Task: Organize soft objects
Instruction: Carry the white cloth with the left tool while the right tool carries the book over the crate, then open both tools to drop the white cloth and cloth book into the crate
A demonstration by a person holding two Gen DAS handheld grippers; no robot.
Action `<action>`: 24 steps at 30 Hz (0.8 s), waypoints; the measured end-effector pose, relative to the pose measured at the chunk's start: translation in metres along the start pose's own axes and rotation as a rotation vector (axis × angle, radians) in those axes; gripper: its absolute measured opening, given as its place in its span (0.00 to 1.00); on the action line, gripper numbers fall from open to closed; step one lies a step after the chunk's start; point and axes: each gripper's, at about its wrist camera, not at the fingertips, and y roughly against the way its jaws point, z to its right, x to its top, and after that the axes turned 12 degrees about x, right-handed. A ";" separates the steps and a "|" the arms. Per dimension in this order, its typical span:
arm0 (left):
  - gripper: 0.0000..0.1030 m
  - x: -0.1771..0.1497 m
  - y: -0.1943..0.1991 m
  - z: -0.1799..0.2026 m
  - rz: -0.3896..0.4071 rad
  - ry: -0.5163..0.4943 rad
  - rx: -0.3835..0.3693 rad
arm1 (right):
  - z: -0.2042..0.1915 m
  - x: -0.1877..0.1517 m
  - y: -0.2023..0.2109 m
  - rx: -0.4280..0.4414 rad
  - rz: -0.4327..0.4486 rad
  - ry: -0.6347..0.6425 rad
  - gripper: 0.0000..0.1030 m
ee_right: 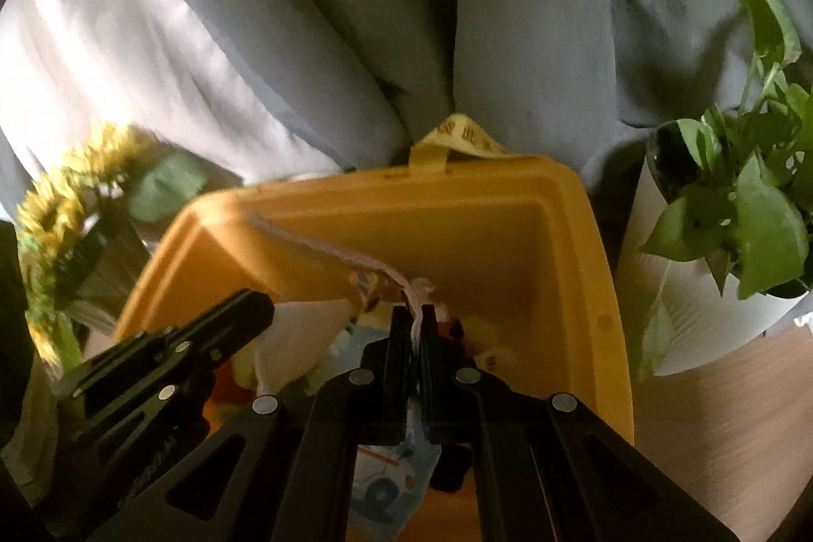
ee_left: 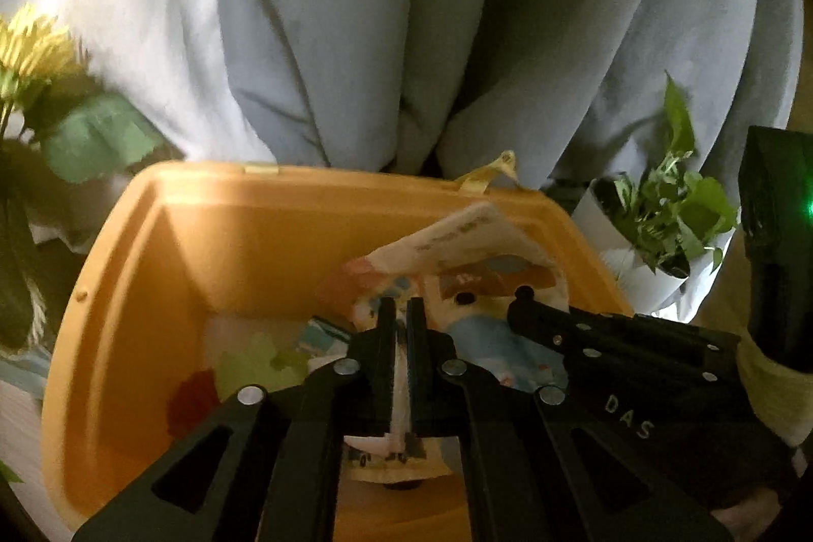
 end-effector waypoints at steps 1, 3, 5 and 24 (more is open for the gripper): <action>0.12 0.000 0.000 -0.001 -0.002 0.001 0.001 | -0.001 0.000 -0.003 -0.017 -0.015 0.014 0.04; 0.28 -0.001 0.001 -0.002 0.003 0.003 0.006 | -0.001 -0.001 -0.006 -0.037 -0.025 0.030 0.05; 0.29 -0.002 0.004 -0.002 0.011 0.001 0.011 | -0.001 -0.001 -0.007 -0.049 -0.033 0.034 0.07; 0.47 0.002 0.037 -0.014 0.092 0.002 0.093 | -0.009 0.002 0.021 -0.104 0.050 0.072 0.49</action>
